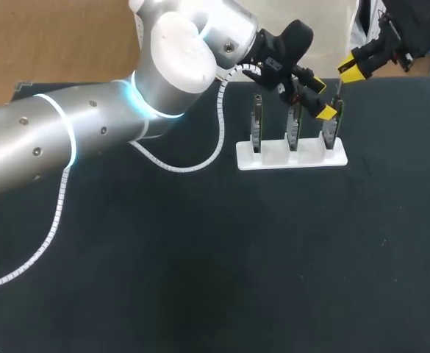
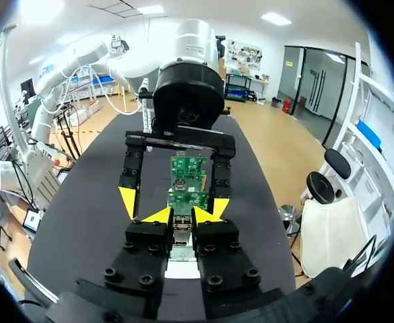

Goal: Pick up the optical module with the left hand, and insert it into the network port with the right hand.

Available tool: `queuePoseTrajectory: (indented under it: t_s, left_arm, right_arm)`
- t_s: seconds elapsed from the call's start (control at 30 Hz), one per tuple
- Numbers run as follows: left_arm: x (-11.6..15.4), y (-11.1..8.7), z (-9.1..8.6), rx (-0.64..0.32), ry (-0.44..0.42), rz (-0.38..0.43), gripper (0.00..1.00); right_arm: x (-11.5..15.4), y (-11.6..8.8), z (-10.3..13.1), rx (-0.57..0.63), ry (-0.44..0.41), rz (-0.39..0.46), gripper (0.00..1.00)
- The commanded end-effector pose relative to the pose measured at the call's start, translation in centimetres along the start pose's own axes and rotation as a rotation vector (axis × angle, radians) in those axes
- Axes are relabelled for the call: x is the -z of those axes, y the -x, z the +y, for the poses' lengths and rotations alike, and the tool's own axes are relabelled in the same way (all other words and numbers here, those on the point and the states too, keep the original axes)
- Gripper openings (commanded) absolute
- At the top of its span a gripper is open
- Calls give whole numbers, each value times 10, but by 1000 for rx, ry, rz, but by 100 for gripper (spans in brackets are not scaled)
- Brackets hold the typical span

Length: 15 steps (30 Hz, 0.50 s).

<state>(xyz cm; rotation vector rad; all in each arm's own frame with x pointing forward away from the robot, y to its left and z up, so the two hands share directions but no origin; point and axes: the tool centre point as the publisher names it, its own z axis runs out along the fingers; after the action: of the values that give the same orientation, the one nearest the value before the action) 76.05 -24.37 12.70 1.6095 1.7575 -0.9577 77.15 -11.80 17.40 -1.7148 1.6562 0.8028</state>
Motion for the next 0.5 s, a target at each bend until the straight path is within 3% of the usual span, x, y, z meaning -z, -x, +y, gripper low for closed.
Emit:
queuePoseTrajectory:
  t_s: [0.03,0.5]
  left_arm:
    - [0,2,2,2,-4,6,100]
    - [0,2,2,2,-4,6,100]
  right_arm:
    - [1,1,1,6,-5,12,0]
    - [-3,0,2,9,3,25,0]
